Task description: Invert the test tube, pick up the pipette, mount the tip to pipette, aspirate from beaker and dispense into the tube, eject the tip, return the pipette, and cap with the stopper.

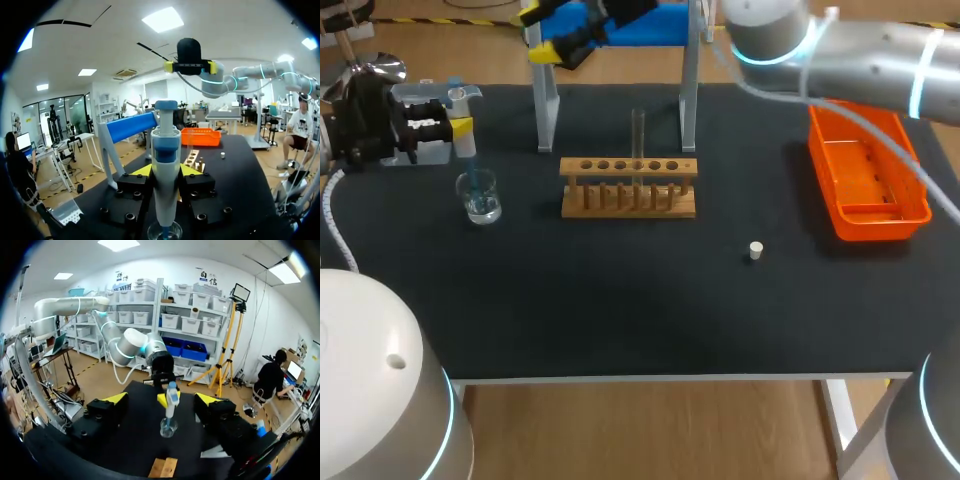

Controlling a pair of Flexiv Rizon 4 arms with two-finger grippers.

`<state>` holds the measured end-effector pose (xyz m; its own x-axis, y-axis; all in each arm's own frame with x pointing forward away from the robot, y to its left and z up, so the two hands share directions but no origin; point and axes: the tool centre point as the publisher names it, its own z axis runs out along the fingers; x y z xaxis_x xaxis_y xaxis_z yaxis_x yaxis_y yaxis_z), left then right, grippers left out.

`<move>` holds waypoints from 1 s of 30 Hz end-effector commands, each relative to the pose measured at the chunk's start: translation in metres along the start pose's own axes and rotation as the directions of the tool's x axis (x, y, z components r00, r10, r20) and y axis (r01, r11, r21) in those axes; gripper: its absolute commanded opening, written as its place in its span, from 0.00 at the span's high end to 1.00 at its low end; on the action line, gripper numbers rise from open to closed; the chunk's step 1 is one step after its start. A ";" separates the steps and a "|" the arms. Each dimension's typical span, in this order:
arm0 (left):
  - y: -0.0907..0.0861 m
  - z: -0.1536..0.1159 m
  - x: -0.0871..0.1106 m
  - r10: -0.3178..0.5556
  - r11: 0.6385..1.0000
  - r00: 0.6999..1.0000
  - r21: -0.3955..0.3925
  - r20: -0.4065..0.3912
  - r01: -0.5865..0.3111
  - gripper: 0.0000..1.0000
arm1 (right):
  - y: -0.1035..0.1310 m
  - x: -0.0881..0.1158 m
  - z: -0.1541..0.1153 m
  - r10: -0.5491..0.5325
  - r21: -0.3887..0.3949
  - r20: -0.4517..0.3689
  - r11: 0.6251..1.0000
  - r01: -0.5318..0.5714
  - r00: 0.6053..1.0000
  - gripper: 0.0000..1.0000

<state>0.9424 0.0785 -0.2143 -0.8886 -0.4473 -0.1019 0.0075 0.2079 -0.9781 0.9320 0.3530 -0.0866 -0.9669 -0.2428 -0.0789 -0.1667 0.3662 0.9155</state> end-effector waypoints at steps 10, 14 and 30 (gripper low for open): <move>-0.001 -0.001 0.000 0.001 1.000 1.000 -0.001 -0.002 -0.001 1.00 | -0.075 0.081 -0.123 0.063 -0.052 0.121 0.997 -0.057 0.991 0.00; -0.001 -0.001 0.000 0.001 1.000 1.000 -0.001 -0.002 -0.001 1.00 | -0.090 0.090 -0.133 0.065 -0.060 0.125 0.997 -0.058 0.990 0.00; -0.001 -0.001 0.000 0.001 1.000 1.000 -0.001 -0.002 -0.001 1.00 | -0.166 0.064 -0.149 0.078 -0.063 0.111 0.995 -0.071 0.991 0.00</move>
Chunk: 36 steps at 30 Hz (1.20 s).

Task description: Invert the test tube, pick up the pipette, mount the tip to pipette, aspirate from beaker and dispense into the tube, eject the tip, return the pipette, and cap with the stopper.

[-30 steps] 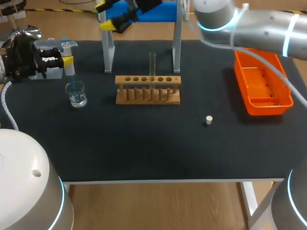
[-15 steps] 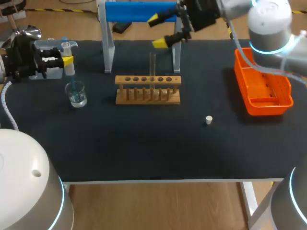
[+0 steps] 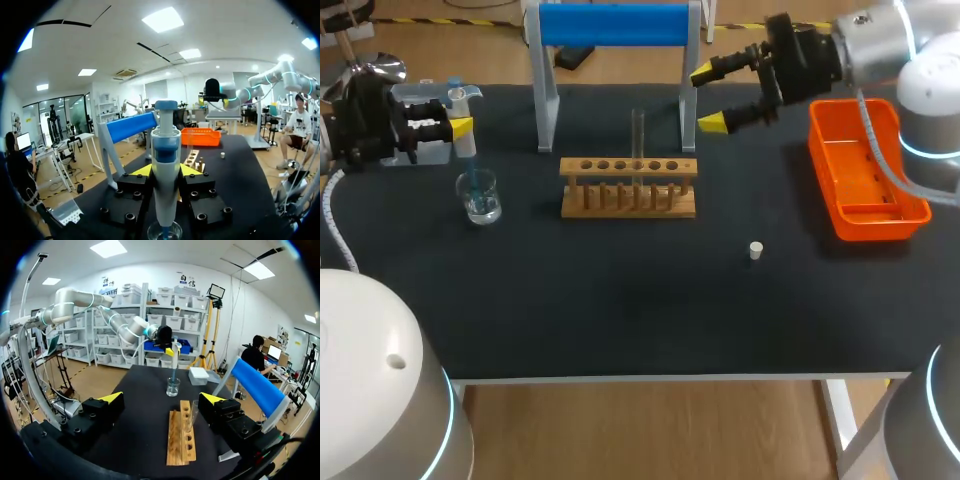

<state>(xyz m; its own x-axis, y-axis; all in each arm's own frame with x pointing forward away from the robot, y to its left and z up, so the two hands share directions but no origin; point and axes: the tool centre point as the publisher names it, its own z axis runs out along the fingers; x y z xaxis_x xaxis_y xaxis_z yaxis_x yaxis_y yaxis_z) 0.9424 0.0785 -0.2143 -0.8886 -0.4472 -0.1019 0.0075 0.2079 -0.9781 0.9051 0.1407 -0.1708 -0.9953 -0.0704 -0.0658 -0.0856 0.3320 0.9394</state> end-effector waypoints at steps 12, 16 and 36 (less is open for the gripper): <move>-0.001 -0.001 0.000 0.001 1.000 1.000 -0.001 -0.002 -0.001 1.00 | -0.055 -0.054 0.038 -0.004 0.025 -0.137 1.000 0.008 0.991 0.00; -0.001 -0.001 0.000 0.001 1.000 1.000 -0.001 -0.002 -0.001 1.00 | -0.061 -0.061 0.051 -0.003 0.039 -0.162 0.999 0.009 0.987 0.00; -0.001 -0.001 0.000 0.001 1.000 1.000 -0.001 -0.002 -0.001 1.00 | -0.078 -0.071 0.094 -0.003 0.167 -0.244 0.985 0.045 0.970 0.00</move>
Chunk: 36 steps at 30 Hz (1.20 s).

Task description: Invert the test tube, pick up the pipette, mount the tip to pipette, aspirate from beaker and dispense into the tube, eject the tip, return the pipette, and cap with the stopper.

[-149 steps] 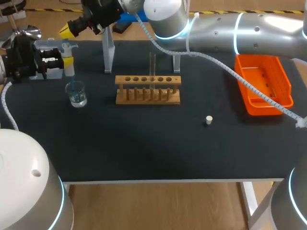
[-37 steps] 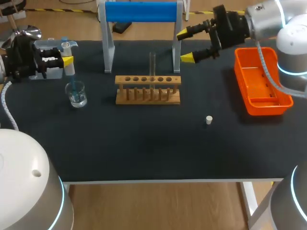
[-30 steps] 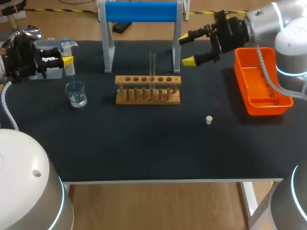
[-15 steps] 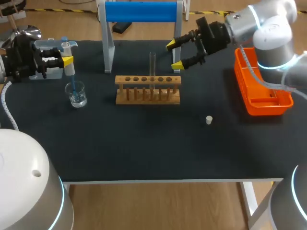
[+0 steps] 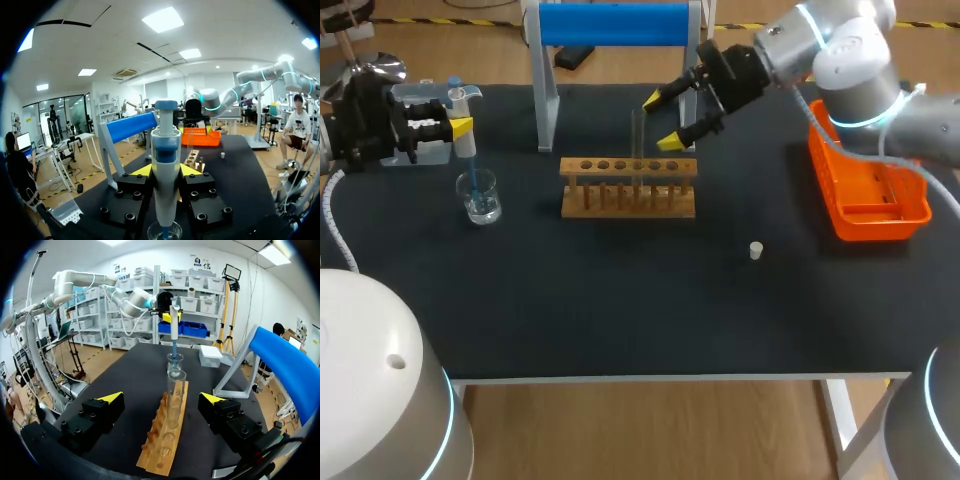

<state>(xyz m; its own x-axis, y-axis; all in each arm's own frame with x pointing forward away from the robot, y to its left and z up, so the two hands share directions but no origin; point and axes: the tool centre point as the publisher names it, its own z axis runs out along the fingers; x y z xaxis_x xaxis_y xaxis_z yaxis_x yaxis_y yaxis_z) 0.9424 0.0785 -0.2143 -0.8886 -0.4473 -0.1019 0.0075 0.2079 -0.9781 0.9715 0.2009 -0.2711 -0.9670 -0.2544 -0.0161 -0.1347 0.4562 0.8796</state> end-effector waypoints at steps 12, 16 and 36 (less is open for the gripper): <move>-0.001 -0.001 0.000 0.001 1.000 1.000 -0.001 -0.002 -0.001 1.00 | 0.004 -0.005 0.016 -0.009 0.110 0.026 0.994 0.006 1.000 0.00; -0.001 -0.001 0.000 0.001 1.000 1.000 -0.001 -0.002 -0.001 1.00 | 0.001 -0.001 0.018 -0.025 0.155 0.029 0.988 0.020 0.999 0.00; -0.001 -0.001 0.000 0.001 1.000 1.000 -0.001 -0.002 -0.001 1.00 | 0.001 -0.001 0.018 -0.025 0.155 0.029 0.988 0.020 0.999 0.00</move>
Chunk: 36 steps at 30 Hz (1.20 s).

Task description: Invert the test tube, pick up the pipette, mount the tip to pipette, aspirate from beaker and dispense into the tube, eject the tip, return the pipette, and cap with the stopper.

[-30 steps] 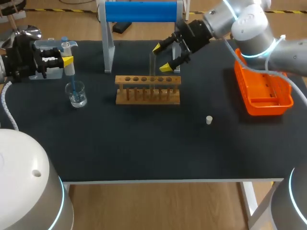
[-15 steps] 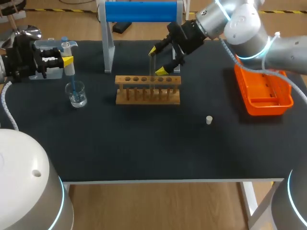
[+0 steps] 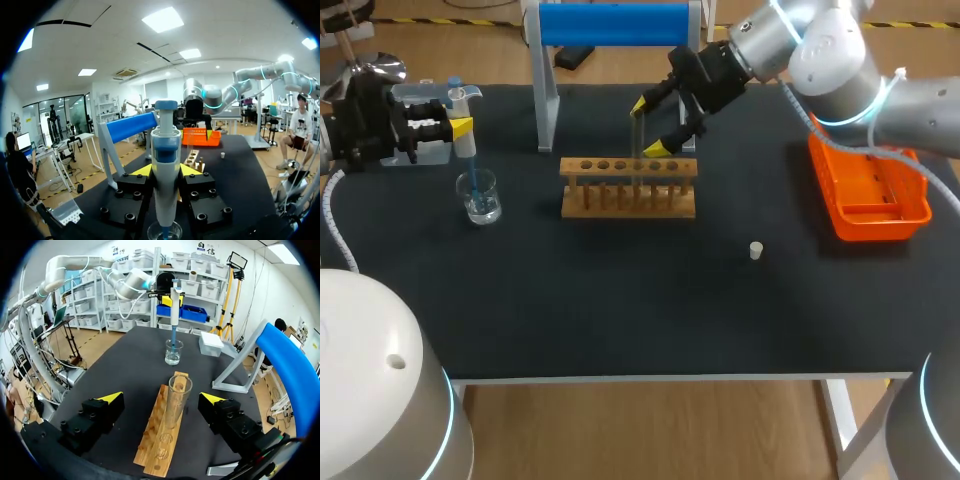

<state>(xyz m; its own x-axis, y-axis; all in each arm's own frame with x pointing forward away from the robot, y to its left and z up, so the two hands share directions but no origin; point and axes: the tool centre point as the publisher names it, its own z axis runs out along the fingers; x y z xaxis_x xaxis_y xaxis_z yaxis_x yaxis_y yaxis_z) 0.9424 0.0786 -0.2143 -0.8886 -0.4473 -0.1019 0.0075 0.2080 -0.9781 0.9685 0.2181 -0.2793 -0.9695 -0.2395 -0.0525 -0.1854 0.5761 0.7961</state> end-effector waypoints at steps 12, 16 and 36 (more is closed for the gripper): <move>-0.001 -0.001 0.000 0.001 1.000 1.000 -0.001 -0.002 -0.001 1.00 | -0.002 0.000 -0.003 -0.005 0.015 0.015 1.000 0.005 1.000 0.00; -0.001 -0.001 0.000 0.001 1.000 1.000 -0.001 -0.002 -0.001 1.00 | -0.006 0.001 -0.006 -0.012 0.019 0.041 1.000 0.011 0.999 0.00; -0.001 -0.001 0.000 0.001 1.000 1.000 -0.001 -0.002 -0.001 1.00 | -0.007 0.000 0.007 -0.063 0.063 0.097 0.996 0.057 0.993 0.00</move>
<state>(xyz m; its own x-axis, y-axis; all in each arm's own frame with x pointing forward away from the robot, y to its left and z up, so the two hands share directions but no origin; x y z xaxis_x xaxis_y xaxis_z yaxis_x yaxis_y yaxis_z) 0.9424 0.0786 -0.2143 -0.8886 -0.4473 -0.1019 0.0075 0.2080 -0.9781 0.9684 0.2164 -0.2872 -0.9666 -0.2003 -0.1597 -0.2507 0.6112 0.7508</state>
